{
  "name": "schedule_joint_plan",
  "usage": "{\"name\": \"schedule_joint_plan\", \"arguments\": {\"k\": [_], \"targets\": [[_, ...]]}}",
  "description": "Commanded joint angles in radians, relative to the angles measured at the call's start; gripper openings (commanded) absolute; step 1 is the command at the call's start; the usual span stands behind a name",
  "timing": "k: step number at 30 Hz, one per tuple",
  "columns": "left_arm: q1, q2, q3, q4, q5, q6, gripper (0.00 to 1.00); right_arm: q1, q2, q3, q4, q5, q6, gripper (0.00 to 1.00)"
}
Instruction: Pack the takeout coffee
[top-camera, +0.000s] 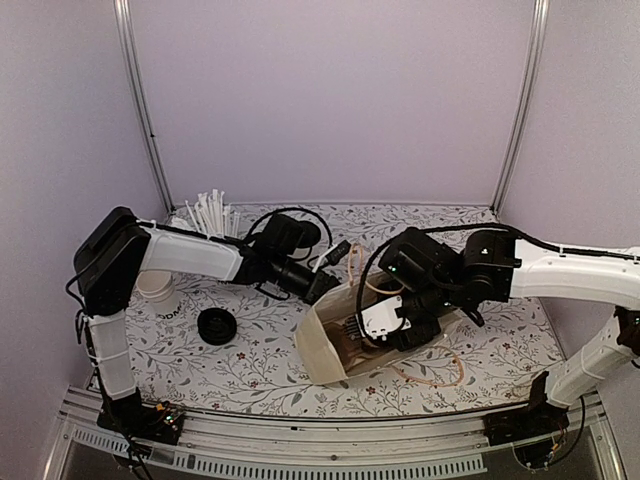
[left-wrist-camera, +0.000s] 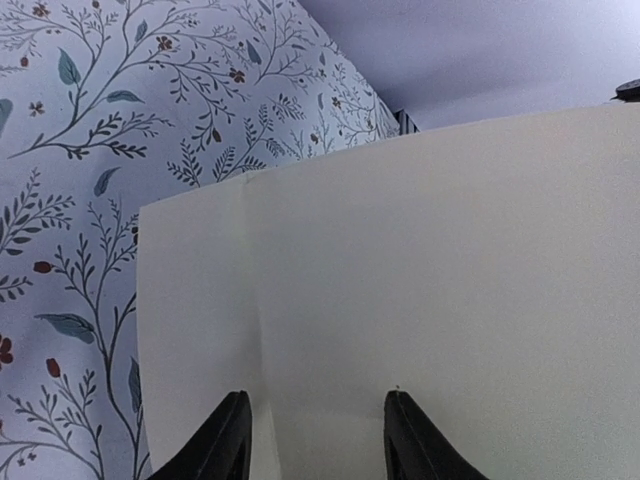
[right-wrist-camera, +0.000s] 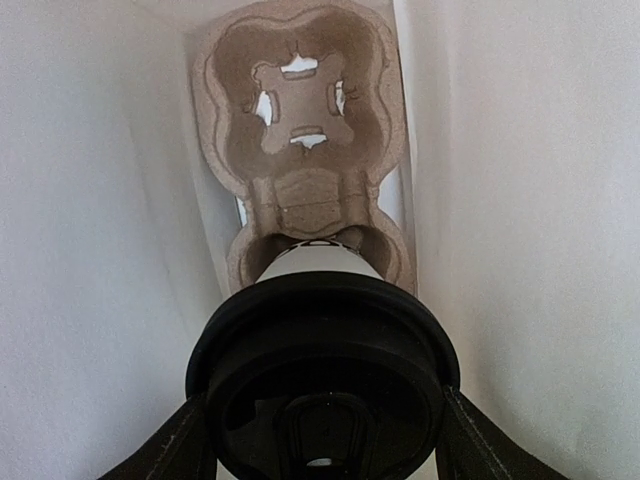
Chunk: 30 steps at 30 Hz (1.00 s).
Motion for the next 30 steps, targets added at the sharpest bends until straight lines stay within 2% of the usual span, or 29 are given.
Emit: {"name": "schedule_joint_plan", "arguments": {"k": [1, 17, 30], "targets": [[0.015, -0.014, -0.040, 0.047, 0.027, -0.014, 0.48, -0.024, 0.061, 0.074, -0.137, -0.120, 0.077, 0.36], [0.068, -0.084, -0.109, 0.053, 0.018, -0.012, 0.48, -0.057, 0.224, 0.259, -0.357, -0.304, 0.122, 0.35], [0.098, -0.145, -0.131, 0.012, 0.001, -0.004, 0.48, -0.109, 0.314, 0.254, -0.316, -0.366, 0.086, 0.35]]}}
